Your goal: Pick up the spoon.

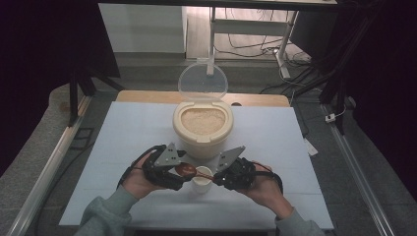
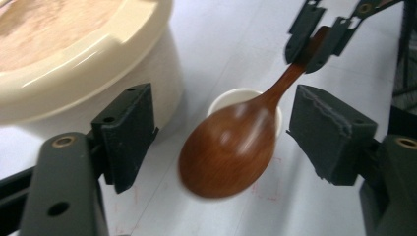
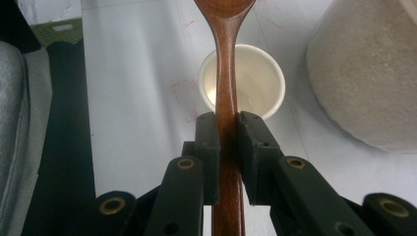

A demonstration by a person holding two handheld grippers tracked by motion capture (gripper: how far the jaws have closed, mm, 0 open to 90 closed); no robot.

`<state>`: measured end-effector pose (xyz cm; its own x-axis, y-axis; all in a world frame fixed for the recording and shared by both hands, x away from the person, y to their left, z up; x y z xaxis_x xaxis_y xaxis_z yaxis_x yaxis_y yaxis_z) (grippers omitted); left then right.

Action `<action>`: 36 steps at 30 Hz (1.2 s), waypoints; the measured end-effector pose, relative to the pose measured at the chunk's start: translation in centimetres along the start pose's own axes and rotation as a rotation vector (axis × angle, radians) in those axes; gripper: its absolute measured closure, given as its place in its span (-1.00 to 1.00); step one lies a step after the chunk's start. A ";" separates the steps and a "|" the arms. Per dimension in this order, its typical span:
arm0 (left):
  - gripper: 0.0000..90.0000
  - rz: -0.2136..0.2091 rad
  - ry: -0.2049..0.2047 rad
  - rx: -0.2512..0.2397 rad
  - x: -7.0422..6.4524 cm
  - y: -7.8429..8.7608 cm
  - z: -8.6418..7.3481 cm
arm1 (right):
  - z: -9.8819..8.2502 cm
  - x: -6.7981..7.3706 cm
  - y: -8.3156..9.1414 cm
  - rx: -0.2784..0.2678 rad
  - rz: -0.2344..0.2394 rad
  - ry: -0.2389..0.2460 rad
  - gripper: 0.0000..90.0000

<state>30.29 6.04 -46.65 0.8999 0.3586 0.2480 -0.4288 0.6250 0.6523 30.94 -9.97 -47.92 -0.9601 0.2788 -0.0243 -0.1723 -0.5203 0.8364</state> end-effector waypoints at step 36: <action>0.77 -0.189 -0.298 0.240 -3.4 -3.6 0.1 | 1.7 1.5 -0.5 -0.007 0.041 0.123 0.72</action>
<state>28.79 2.44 -49.77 0.9595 0.0158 0.2814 -0.2557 0.4690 0.8454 29.94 -7.86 -47.44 -0.9861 0.1561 -0.0578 -0.1336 -0.5351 0.8341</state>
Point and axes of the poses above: each handheld gripper's, and its own axes: y roughly backward along the jaws, z roughly out of its top, x roughly to its left, the point moved 7 cm from there along -y, roughly forward along the jaws, and after that the axes turned 8 degrees about -y, right-handed, at the moved point
